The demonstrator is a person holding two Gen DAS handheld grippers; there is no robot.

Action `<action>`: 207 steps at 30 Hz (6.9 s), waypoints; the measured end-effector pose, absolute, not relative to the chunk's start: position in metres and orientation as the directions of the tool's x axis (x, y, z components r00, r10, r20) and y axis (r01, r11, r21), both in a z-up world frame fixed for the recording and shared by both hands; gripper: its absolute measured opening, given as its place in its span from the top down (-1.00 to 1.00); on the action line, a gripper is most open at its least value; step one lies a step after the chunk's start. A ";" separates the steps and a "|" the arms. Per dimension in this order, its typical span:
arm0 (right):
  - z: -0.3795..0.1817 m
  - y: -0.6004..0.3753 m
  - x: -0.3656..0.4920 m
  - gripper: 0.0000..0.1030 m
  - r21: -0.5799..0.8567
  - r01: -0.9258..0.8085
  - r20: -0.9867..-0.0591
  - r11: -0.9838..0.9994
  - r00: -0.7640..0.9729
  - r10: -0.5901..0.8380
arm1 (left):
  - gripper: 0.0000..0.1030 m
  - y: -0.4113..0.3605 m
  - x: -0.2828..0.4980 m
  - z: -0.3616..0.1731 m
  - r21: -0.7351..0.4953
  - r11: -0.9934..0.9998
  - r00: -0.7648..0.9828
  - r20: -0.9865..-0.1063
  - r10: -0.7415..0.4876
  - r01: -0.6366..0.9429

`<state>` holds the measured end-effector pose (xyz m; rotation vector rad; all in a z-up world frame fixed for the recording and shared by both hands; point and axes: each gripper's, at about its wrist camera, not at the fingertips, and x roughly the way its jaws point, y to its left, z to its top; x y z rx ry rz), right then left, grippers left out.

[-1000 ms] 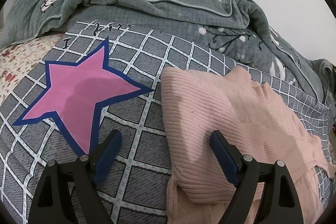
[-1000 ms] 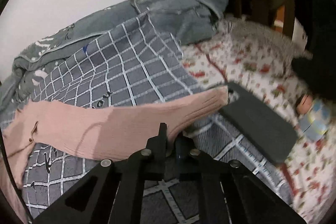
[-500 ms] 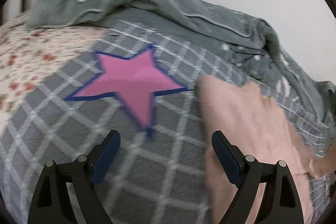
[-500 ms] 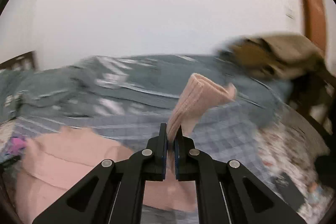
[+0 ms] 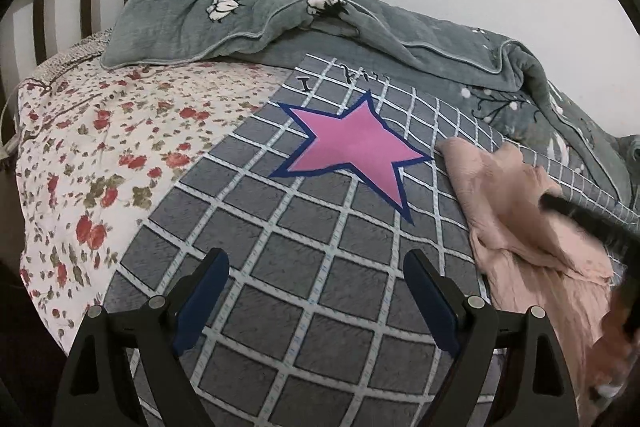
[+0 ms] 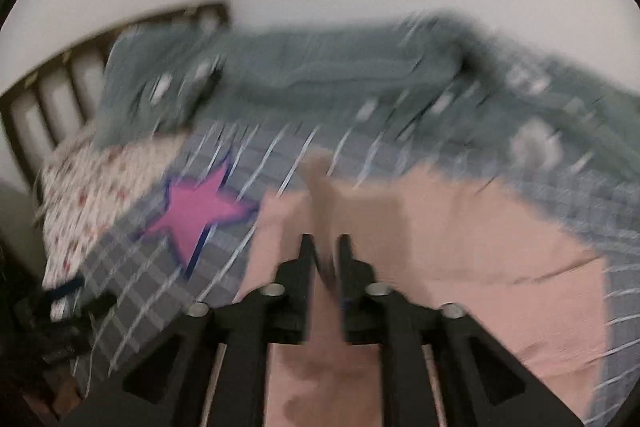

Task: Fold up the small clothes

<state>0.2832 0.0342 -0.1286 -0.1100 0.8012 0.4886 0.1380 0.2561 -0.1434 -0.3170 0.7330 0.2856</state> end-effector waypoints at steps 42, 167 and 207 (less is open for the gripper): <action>-0.190 -0.242 0.359 0.70 0.187 -0.168 -0.766 0.968 0.592 0.251 | 0.51 0.143 0.300 -0.168 -0.196 0.973 0.691 -0.721 -0.060 -0.119; -0.220 -0.229 0.022 0.31 0.145 -0.197 -0.678 0.970 0.694 0.242 | 0.43 0.113 -0.017 -0.206 -0.295 0.951 0.724 -0.676 -0.139 -0.093; -0.080 -0.274 0.089 0.91 0.634 -0.291 -0.371 0.716 0.699 0.612 | 0.85 0.155 0.047 -0.065 -0.609 0.790 0.816 -0.493 -0.303 -0.075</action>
